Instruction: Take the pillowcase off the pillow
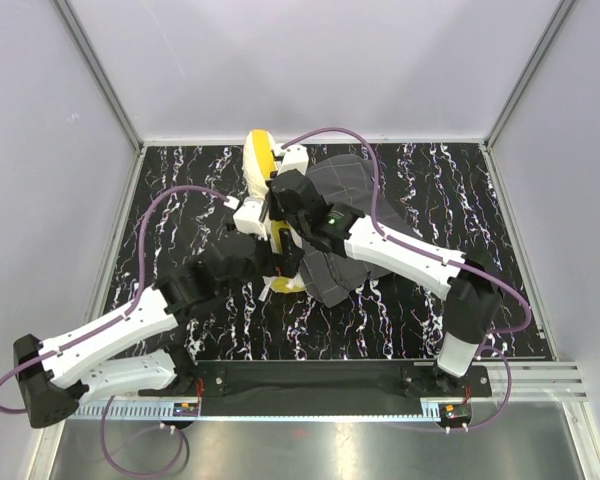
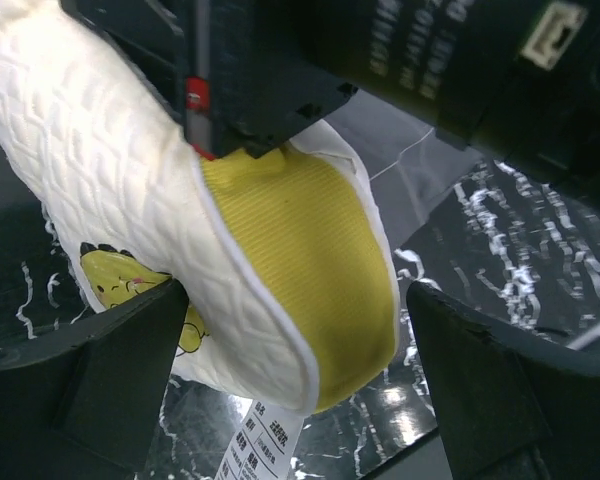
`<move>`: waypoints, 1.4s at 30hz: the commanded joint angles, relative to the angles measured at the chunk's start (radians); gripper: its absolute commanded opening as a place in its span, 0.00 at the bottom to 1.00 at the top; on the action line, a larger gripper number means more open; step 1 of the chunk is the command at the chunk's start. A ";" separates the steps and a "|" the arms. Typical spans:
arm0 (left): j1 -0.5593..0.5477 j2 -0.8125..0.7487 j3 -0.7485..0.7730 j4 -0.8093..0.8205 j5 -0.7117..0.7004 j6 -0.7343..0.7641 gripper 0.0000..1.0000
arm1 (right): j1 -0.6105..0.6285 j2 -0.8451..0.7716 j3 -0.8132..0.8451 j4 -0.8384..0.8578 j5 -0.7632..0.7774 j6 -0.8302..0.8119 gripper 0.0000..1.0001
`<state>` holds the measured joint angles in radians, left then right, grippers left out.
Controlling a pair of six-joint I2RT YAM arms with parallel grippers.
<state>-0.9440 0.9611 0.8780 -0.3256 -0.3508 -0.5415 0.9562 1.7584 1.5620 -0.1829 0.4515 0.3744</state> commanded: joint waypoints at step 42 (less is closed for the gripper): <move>0.057 -0.193 -0.057 -0.214 -0.366 0.066 0.00 | -0.025 -0.173 -0.280 0.082 0.087 -0.095 1.00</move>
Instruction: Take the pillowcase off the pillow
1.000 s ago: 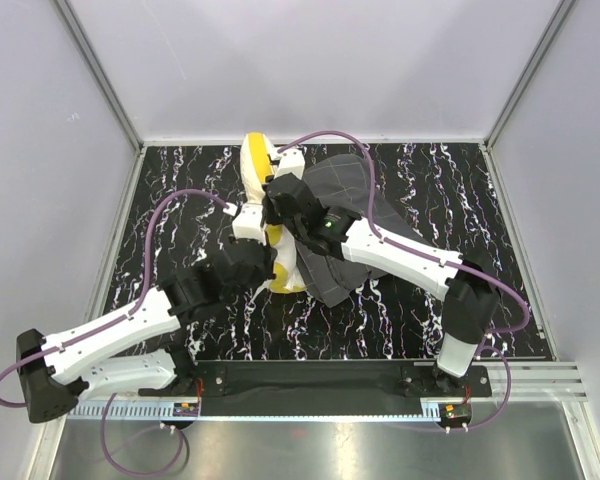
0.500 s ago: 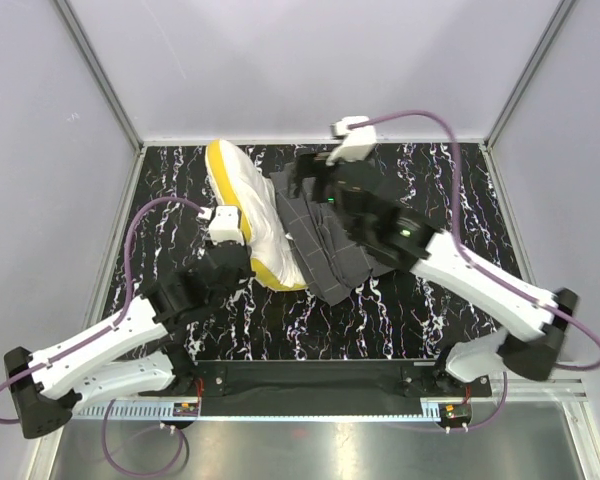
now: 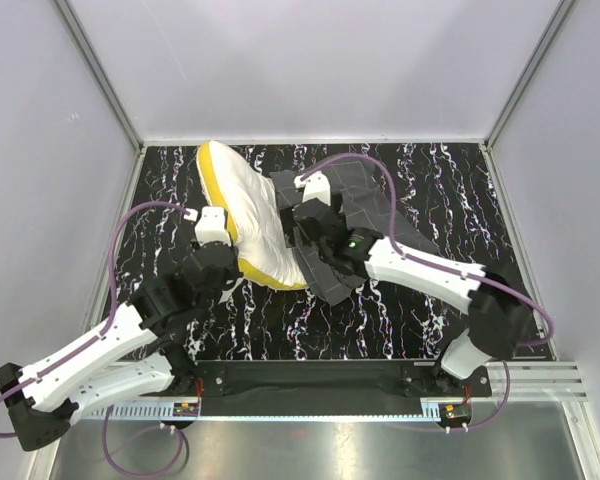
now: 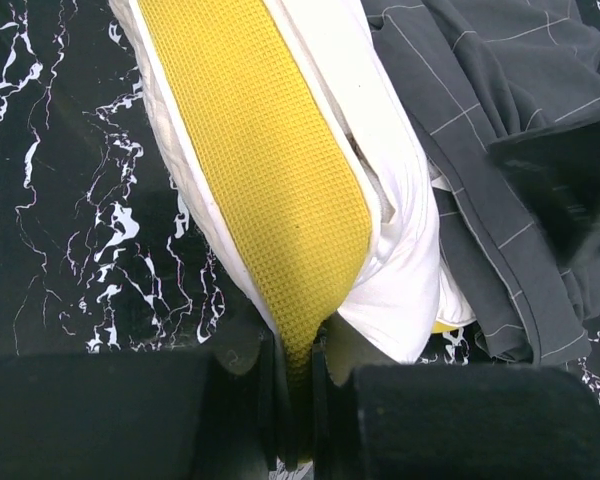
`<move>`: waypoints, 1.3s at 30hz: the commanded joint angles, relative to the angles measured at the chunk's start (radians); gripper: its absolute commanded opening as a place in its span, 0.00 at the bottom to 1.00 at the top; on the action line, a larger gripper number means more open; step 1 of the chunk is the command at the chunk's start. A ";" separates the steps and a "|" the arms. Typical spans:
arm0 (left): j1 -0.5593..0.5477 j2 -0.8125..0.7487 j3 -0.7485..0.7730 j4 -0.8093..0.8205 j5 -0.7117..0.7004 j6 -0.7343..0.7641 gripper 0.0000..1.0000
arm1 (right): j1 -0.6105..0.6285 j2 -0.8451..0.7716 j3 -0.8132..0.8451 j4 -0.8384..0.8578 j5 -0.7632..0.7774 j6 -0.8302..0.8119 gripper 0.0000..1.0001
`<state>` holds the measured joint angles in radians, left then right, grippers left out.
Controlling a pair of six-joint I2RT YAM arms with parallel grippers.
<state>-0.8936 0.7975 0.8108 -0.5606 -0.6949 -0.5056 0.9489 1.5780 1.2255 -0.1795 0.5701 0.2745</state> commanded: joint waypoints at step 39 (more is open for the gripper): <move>0.758 0.025 0.597 0.013 0.400 0.311 0.00 | -0.788 -0.039 0.065 -0.175 -0.397 0.124 0.00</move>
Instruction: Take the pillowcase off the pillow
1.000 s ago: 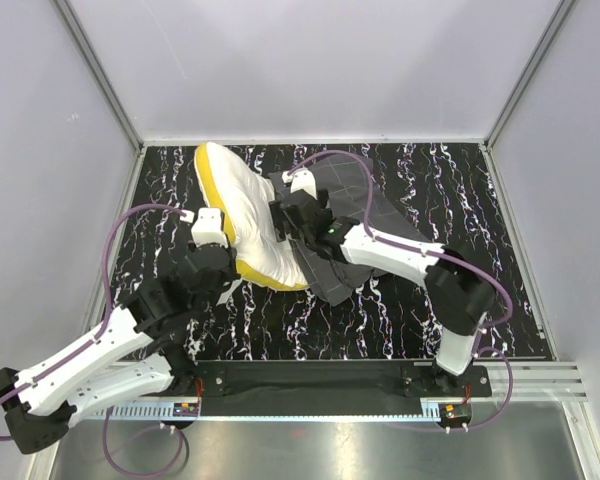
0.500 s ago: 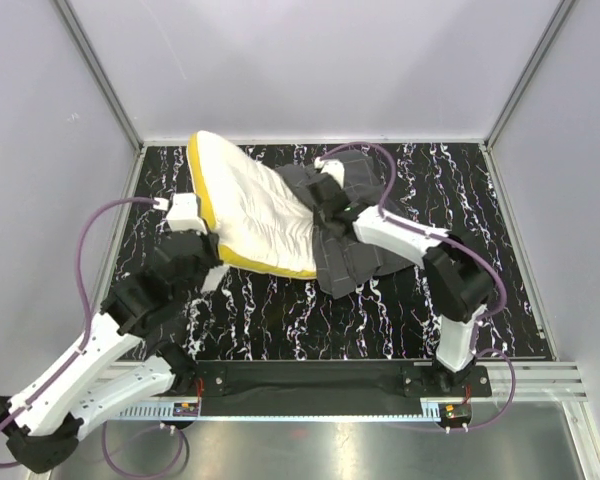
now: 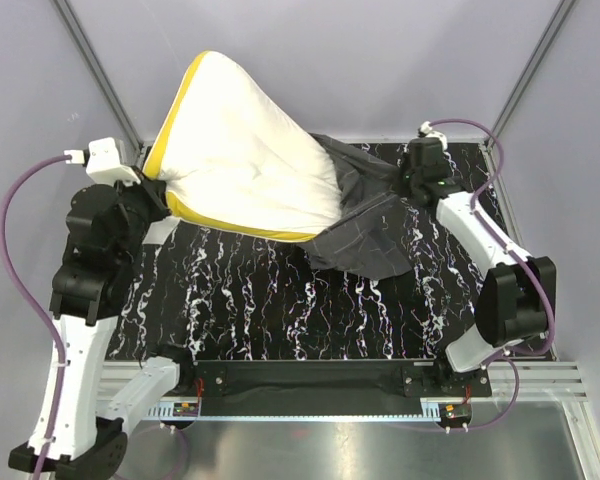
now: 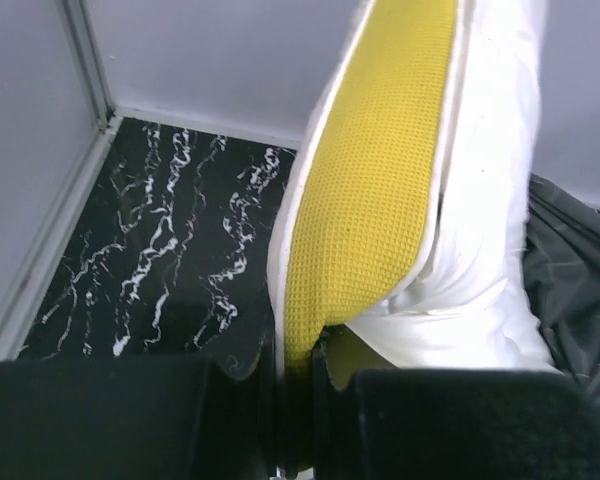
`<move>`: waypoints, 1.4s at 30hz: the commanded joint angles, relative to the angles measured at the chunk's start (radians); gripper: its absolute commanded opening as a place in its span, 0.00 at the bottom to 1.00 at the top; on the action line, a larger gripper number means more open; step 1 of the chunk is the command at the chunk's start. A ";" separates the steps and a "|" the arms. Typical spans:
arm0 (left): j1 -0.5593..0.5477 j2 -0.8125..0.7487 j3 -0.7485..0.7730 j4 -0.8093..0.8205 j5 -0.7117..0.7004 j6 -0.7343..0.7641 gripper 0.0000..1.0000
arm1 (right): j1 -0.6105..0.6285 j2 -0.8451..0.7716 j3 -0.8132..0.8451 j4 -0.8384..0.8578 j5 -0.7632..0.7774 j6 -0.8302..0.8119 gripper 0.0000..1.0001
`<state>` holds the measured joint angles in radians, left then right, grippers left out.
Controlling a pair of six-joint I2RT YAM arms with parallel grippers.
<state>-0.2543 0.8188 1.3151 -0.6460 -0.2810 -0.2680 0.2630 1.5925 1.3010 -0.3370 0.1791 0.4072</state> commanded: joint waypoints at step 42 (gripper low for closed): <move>0.434 0.011 -0.363 0.276 0.246 -0.028 0.00 | 0.093 -0.470 -0.440 -0.125 -0.115 0.209 1.00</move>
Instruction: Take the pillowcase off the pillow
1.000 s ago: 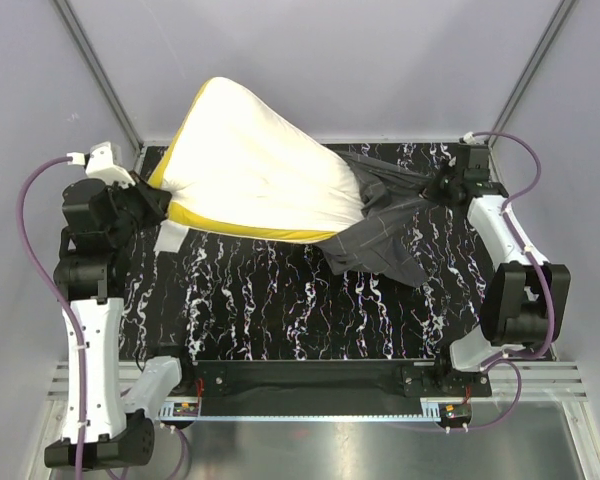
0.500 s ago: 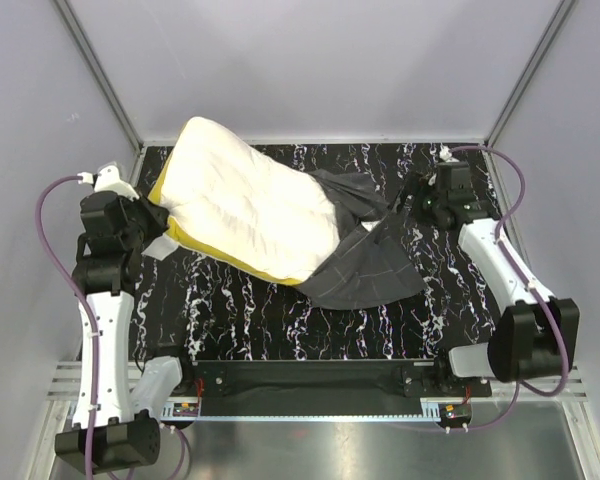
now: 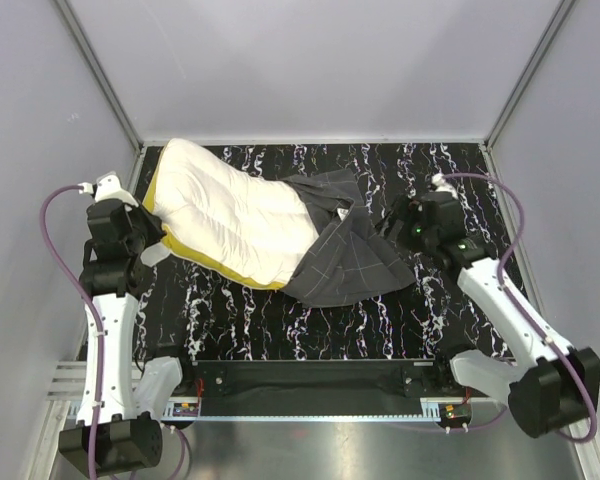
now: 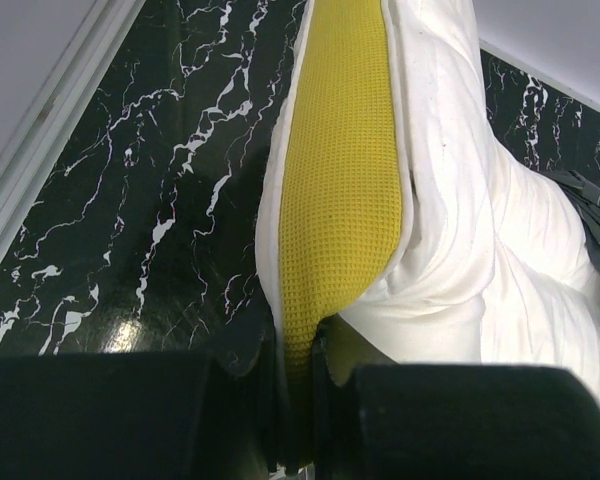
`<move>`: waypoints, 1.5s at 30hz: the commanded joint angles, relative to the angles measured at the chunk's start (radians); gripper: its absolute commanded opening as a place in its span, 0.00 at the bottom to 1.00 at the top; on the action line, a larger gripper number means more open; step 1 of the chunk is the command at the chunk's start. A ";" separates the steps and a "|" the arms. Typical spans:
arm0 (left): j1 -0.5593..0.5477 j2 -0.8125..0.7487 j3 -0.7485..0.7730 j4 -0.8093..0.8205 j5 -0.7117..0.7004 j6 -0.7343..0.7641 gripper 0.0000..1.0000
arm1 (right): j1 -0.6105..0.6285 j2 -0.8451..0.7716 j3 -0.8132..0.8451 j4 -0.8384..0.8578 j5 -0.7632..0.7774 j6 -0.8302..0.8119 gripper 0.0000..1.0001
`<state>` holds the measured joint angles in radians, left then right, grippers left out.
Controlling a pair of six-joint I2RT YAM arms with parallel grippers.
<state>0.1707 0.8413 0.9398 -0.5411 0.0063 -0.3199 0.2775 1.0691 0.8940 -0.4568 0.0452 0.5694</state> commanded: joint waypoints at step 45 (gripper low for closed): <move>0.010 -0.024 -0.015 0.176 -0.012 0.031 0.00 | 0.836 0.501 -0.069 0.250 0.386 0.170 1.00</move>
<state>0.1726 0.8406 0.9222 -0.4995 0.0090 -0.3027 1.1038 1.5085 0.7658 -0.1738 0.3515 0.7326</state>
